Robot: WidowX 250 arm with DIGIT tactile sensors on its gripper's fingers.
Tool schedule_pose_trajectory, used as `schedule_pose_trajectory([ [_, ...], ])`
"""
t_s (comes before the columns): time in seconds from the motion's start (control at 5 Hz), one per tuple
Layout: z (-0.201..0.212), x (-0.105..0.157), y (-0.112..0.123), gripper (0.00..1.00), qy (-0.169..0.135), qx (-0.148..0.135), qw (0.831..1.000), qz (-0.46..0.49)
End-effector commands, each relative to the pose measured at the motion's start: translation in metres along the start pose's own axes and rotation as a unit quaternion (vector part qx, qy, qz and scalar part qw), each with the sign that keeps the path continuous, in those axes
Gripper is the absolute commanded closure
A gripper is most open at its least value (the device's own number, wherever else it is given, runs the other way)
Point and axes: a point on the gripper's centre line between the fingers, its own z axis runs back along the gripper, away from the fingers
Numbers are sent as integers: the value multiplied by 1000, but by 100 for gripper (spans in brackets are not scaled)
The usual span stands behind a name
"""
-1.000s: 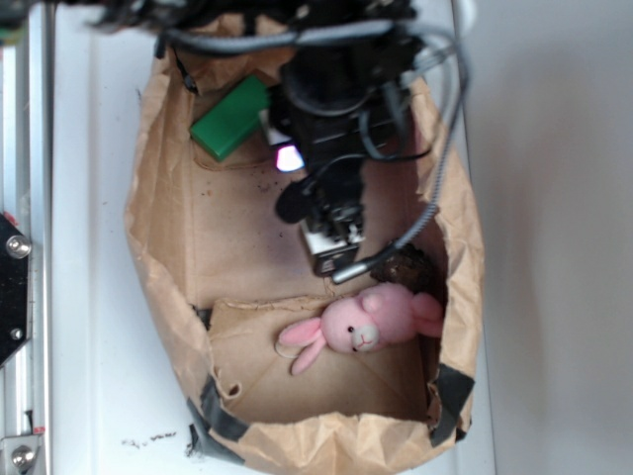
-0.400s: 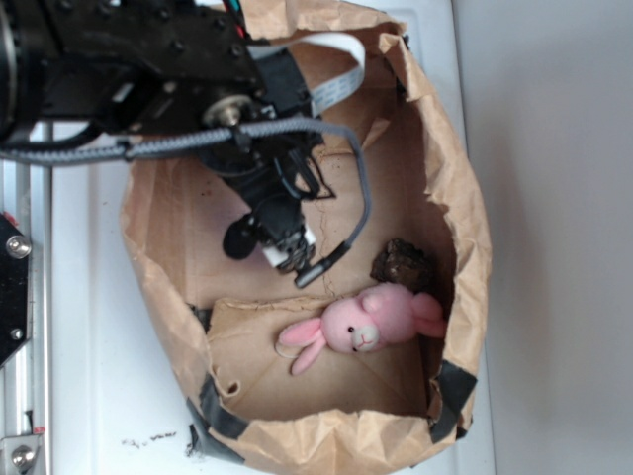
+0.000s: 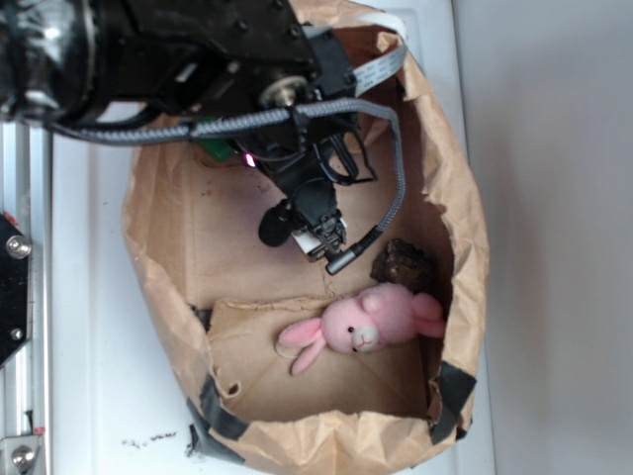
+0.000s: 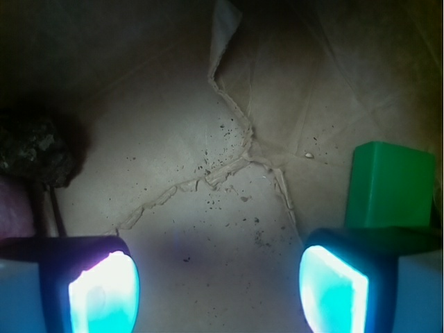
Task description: Grab the green block.
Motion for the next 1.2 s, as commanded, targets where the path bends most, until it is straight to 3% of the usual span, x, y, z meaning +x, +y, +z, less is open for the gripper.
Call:
schedule_pose_trajectory([
  [0.0,7,27,7,0,-17,26,999,15],
  [0.2,10,19,22,0,11,48,999,19],
  [0.4,18,6,12,0,-22,52,998,23],
  [0.8,26,-4,-5,0,-49,49,996,53],
  [1.0,23,4,-7,0,-52,51,995,62],
])
